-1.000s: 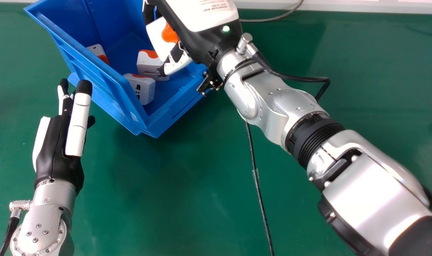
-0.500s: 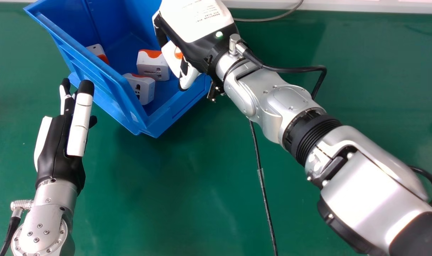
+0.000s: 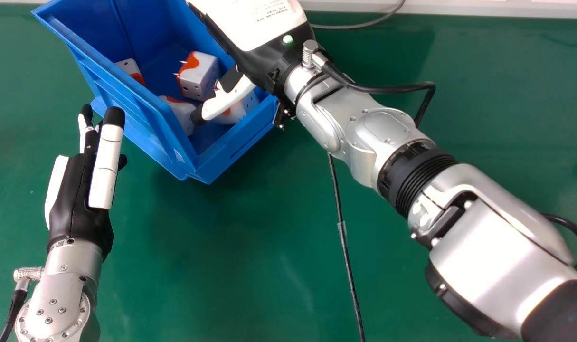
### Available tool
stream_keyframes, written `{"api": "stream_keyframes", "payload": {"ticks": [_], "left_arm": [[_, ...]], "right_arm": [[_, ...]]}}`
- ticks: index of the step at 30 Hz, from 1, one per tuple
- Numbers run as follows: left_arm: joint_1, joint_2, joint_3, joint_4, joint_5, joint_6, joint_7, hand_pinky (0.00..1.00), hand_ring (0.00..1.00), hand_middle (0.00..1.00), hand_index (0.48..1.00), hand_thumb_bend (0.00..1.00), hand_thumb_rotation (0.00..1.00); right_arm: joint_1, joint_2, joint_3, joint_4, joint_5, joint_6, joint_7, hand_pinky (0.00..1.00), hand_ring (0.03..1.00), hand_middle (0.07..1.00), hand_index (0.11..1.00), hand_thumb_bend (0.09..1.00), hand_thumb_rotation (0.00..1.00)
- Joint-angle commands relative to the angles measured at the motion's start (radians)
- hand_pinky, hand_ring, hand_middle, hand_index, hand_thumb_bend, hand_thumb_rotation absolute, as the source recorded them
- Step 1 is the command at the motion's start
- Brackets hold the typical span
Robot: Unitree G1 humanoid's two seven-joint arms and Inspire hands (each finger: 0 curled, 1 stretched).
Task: Pick all objects and put in blue box
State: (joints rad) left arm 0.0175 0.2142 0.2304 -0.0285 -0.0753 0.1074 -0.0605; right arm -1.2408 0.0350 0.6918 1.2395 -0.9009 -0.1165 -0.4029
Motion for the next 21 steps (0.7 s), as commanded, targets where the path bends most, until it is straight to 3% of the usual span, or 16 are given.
{"api": "stream_keyframes", "payload": {"ticks": [1, 13, 21], "left_arm": [[-0.002, 0.004, -0.002, -0.019, 0.008, -0.014, 0.003, 0.95, 0.99, 1.00, 1.000, 0.78, 1.00], [-0.003, 0.004, -0.006, -0.011, 0.011, -0.026, 0.003, 0.96, 1.00, 1.00, 1.000, 0.77, 1.00], [-0.003, 0.007, -0.004, -0.004, 0.008, -0.033, 0.002, 0.96, 1.00, 1.00, 1.000, 0.78, 1.00]], "right_arm": [[-0.062, 0.004, -0.001, -0.029, 0.001, 0.011, -0.026, 0.97, 1.000, 1.000, 1.000, 1.000, 0.64], [-0.047, -0.011, -0.007, -0.079, 0.004, 0.002, -0.054, 0.97, 1.000, 1.000, 1.000, 1.000, 0.64], [0.105, -0.083, -0.082, -0.307, 0.045, -0.014, -0.109, 0.98, 1.000, 1.000, 1.000, 1.000, 0.65]]}}
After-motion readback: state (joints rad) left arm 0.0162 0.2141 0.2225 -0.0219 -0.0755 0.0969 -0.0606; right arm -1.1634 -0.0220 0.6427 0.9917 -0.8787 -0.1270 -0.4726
